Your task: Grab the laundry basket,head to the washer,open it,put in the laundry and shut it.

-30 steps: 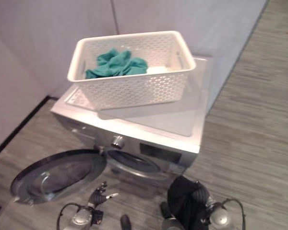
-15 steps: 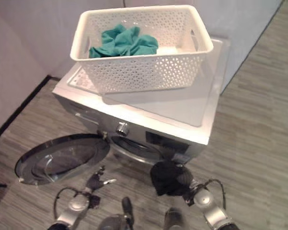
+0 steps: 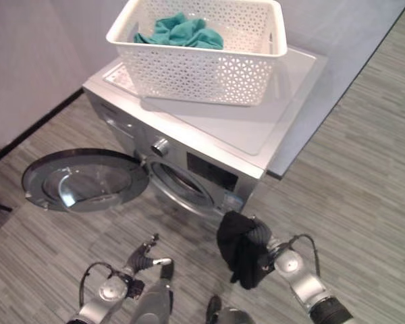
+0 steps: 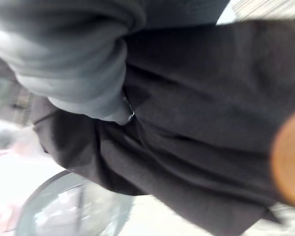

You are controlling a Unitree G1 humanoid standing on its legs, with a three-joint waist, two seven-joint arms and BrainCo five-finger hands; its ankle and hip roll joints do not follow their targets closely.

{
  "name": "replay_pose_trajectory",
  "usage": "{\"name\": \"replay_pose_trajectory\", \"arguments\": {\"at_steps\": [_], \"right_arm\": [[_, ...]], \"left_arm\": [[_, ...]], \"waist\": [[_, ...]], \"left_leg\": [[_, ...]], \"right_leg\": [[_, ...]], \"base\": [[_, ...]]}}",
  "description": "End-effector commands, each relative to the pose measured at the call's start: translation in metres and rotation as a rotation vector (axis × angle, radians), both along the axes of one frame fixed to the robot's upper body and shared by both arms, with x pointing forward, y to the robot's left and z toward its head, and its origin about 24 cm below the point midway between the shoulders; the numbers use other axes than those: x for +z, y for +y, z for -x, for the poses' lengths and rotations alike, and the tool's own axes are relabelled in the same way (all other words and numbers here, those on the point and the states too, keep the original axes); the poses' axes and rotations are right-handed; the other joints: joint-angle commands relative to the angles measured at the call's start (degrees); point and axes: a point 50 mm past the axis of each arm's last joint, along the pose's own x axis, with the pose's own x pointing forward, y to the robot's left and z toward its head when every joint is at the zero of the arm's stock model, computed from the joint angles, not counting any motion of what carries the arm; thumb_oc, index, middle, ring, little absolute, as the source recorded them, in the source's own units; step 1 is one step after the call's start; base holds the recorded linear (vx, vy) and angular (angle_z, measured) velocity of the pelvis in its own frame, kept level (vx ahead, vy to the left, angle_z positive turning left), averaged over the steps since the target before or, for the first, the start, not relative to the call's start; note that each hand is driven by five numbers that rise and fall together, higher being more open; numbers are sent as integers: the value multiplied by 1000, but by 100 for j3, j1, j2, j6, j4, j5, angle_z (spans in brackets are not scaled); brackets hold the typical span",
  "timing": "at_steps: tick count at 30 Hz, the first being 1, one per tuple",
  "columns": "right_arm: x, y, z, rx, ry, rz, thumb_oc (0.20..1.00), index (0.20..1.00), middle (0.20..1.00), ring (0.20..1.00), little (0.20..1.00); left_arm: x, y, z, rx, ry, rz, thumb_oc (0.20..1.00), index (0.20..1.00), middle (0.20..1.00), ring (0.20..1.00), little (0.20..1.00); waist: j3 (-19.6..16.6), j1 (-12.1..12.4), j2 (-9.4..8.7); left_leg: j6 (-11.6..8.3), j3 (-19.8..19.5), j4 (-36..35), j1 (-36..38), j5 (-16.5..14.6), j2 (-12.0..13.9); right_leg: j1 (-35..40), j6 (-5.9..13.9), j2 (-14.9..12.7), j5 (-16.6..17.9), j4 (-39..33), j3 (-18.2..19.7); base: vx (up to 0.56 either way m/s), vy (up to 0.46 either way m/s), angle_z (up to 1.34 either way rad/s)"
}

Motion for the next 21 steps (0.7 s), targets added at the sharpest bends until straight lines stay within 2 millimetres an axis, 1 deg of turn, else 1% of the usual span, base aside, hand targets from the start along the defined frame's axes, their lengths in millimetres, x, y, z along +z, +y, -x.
{"name": "replay_pose_trajectory", "arguments": {"at_steps": [1,5,6,9,12,13,14,17,21], "right_arm": [[32,31,-5,77,-137,-224,200,200,200,200,200],[37,53,-10,122,-143,-308,200,200,200,200,200],[40,63,-11,149,-144,-330,200,200,200,200,200],[48,74,-14,180,-155,-372,200,200,200,200,200],[57,86,-18,212,-170,-427,200,200,200,200,200],[58,86,-18,211,-171,-427,200,200,200,200,200],[66,95,-20,236,-181,-467,200,200,200,200,200],[77,108,-21,284,-192,-524,200,200,200,200,200],[94,126,-21,349,-216,-574,200,200,200,200,200]], "left_arm": [[28,4,-17,-70,-158,-34,1000,1000,1000,1000,1000],[38,3,-23,-154,-199,-48,1000,1000,1000,1000,1000],[43,0,-28,-204,-207,-59,1000,1000,1000,1000,1000],[50,-7,-34,-276,-227,-76,1000,1000,1000,1000,1000],[61,-15,-45,-359,-265,-115,1000,1000,1000,1000,1000],[61,-15,-45,-360,-265,-116,1000,1000,1000,1000,1000],[68,-25,-54,-425,-301,-153,1000,1000,1000,1000,1000],[81,-44,-68,-489,-371,-190,1000,1000,1000,1000,1000],[93,-66,-84,-495,-429,-167,1000,1000,1000,1000,1000]], "waist": [[31,150,-349],[98,261,-410],[150,290,-435],[198,312,-453],[263,312,-490],[265,316,-491],[311,303,-509],[385,279,-546],[483,246,-587]], "left_leg": [[30,-69,235,-482,-612,-75],[52,-74,186,-520,-591,-107],[67,-76,204,-577,-586,-126],[94,-89,213,-654,-594,-147],[102,-89,212,-740,-590,-139],[102,-89,213,-744,-590,-139],[105,-86,199,-799,-577,-146],[97,-68,182,-876,-557,-164],[91,-36,145,-962,-538,-168]], "right_leg": [[598,422,-345,-386,-452,298],[554,424,-333,-376,-477,300],[495,420,-323,-372,-468,306],[408,425,-324,-371,-455,311],[273,437,-327,-351,-426,305],[268,437,-328,-353,-423,305],[174,443,-331,-340,-406,317],[90,455,-342,-316,-402,314],[-38,466,-348,-299,-369,327]], "base": [[29,-13,6],[4,-1,1],[0,0,0],[-3,18,2],[-11,13,3],[0,0,0],[-30,24,0],[-24,22,0],[-8,6,0]]}}
